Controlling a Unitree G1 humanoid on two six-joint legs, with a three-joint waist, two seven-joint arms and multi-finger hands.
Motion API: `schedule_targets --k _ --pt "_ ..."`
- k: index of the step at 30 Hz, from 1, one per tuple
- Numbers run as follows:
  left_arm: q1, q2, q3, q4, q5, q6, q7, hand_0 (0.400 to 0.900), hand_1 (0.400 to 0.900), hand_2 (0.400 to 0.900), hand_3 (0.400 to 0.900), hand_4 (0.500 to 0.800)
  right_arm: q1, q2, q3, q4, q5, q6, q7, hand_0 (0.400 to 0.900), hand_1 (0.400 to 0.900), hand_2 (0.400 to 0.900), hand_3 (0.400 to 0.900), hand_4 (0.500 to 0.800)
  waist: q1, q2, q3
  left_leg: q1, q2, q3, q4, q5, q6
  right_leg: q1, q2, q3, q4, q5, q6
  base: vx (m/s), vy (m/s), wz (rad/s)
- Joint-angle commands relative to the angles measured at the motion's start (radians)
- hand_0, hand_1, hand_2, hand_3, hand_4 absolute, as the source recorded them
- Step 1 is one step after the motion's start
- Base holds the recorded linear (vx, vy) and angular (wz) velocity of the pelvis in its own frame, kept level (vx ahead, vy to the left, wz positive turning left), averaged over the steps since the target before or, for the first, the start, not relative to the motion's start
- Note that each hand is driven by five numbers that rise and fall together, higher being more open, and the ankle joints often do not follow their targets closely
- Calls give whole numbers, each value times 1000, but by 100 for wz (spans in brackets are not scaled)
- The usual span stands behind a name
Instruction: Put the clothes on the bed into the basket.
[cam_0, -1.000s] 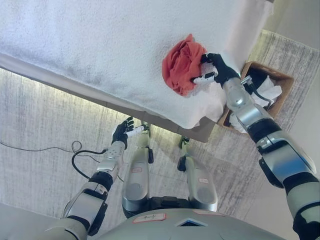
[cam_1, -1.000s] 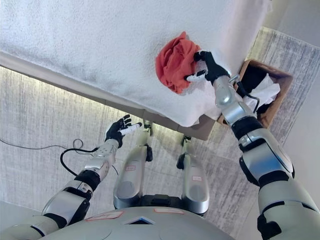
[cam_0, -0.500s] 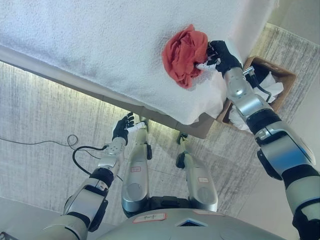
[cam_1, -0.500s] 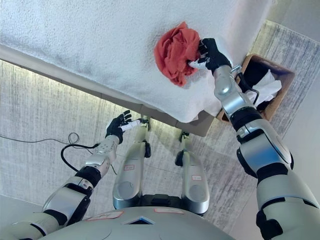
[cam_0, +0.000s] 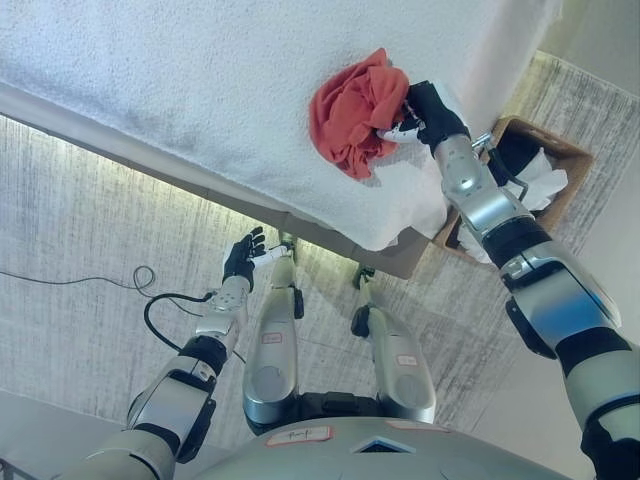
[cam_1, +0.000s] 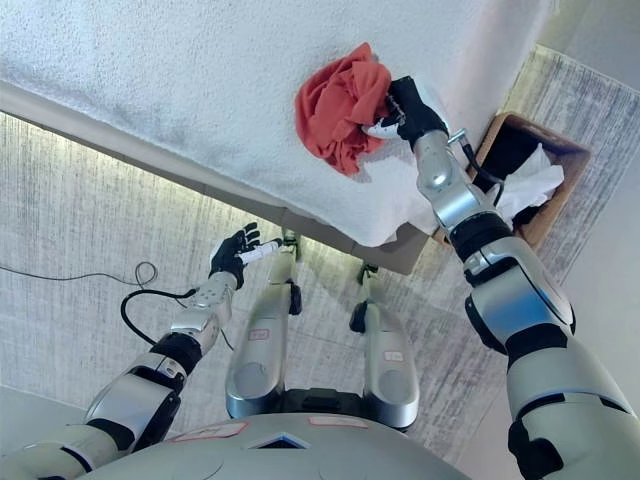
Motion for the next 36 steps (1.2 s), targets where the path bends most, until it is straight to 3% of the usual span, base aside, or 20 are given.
schedule_targets --k 1,8,14,20,23,28,36 --pt "21 32 8 21 1 -27 4 900 900 900 900 800 39 5 -23 -102 12 -66 -5 400 400 400 400 500 -3 -85 -52 46 -15 -20 16 -75 -44 29 -80 92 -2 -7 72 27 7 -5" --pt "76 37 52 26 28 -22 -25 900 900 900 900 800 294 -83 -181 -129 11 -80 -10 400 400 400 400 500 -32 -98 -114 148 -11 -9 -31 -84 -41 101 -86 85 -2 -21 80 50 9 -3" --pt "116 69 85 44 71 -11 -78 900 900 900 900 800 478 -194 -366 4 50 -77 13 400 400 400 400 500 -62 -106 -187 249 -8 10 -36 -114 -39 190 -94 79 -2 -37 88 51 11 -6" --pt "136 80 95 34 80 -7 -106 900 900 900 900 800 544 -265 -457 32 62 -70 36 400 400 400 400 500 -80 -103 -246 294 -9 23 -36 -130 -38 230 -100 81 7 -46 93 25 7 -8" --pt "144 83 90 40 82 -3 -133 900 900 900 900 800 551 -327 -521 204 108 -68 46 400 400 400 400 500 -92 -96 -285 313 -9 25 -36 -136 -40 254 -105 79 18 -53 97 12 -2 1" --pt "181 80 109 60 81 13 -150 900 900 900 900 800 555 -434 -615 271 122 -43 39 400 400 400 400 500 -101 -86 -324 348 -10 30 -36 -149 -39 289 -107 80 17 -58 101 54 4 -4" --pt "207 58 113 98 93 18 -148 900 900 900 900 800 564 -469 -679 362 133 -39 -3 400 400 400 400 500 -103 -71 -364 374 -14 26 -36 -161 -38 325 -108 70 8 -60 103 57 3 1"
